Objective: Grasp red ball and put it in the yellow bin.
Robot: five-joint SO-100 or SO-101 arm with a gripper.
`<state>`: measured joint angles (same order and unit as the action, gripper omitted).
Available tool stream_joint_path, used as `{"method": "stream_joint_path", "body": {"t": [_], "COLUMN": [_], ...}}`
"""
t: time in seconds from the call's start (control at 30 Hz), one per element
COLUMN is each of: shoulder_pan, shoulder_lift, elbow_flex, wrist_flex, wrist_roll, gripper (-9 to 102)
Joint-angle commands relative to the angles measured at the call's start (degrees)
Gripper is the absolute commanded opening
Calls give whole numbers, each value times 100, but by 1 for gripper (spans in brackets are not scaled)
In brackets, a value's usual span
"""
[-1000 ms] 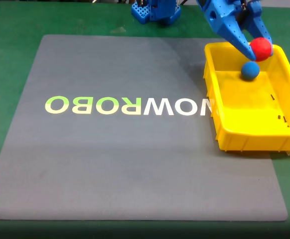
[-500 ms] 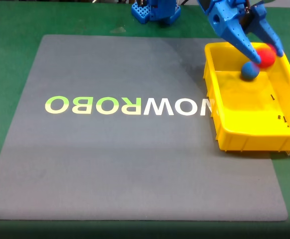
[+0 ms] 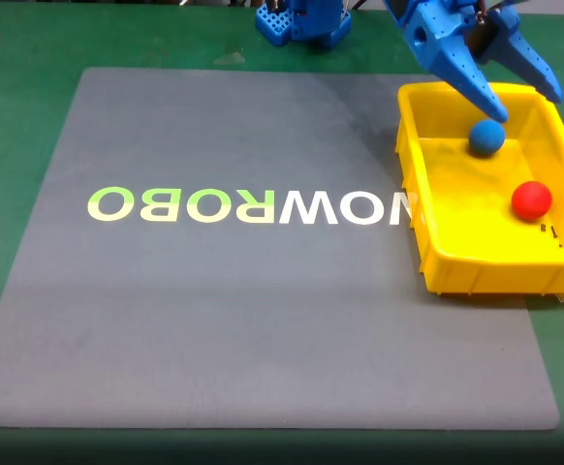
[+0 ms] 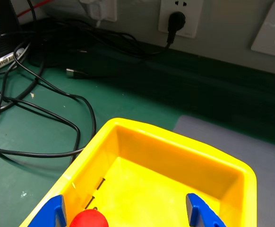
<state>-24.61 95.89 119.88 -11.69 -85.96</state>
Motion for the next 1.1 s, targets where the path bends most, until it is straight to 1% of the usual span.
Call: {"method": "stream_joint_path", "body": {"t": [0.0,0.2,0.3,0.43,0.47,0.7,0.87,1.07], "shoulder_pan": [114,316,448,756,853,1661,2197,2602], "shoulder_lift": [527,1705,2646,3999,4333,6486,7805,8684], "elbow_flex": [-193,809,1450,2127,2224,2962,3480,4386], "wrist_flex": [9,123,396,1160,1512,3111,4368,4816], "wrist_roll": [-9,-220,-299,-343,-343,-299,-185,-35], "gripper": [29,28,25,13,11,1,0,0]}}
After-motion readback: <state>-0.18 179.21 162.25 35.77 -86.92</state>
